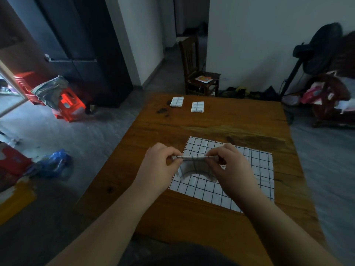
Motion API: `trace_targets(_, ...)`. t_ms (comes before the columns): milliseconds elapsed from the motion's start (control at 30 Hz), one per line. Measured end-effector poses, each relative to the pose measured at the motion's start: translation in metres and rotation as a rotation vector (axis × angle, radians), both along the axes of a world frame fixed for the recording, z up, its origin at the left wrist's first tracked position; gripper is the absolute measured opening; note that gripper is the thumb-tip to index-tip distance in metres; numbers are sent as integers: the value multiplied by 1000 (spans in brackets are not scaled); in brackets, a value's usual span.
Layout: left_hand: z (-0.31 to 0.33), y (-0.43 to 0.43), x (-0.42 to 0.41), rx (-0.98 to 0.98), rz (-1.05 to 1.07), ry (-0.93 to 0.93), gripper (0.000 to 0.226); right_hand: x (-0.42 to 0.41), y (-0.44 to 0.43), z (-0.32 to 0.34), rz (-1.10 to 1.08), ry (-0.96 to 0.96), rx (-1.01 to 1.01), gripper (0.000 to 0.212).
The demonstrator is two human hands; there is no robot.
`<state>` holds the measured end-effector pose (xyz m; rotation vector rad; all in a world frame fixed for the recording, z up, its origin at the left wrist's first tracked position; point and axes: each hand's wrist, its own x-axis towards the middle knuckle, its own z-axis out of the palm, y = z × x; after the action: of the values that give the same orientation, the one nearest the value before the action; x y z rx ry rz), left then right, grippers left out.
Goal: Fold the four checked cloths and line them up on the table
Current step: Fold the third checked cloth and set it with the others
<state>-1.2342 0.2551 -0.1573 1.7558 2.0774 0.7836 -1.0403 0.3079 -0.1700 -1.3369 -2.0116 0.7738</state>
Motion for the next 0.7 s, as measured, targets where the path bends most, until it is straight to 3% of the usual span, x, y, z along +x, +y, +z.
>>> trace_targets(100, 4, 3, -2, -21, -15, 22, 14, 4, 4, 1, -12, 54, -32, 9)
trace_targets(267, 14, 5, -2, -55, -9, -423, 10, 11, 5, 9, -37, 446, -369, 11)
trace_targets(467, 10, 4, 7, 8, 110, -632, 15, 8, 0, 8, -77, 521, -468, 24)
trace_targets(600, 8, 5, 1, -23, 129, -590, 14, 8, 2, 4, -63, 430, -418, 23)
trace_targets(700, 14, 5, -6, -157, -4, -427, 9, 9, 4, 6, -64, 310, -288, 19)
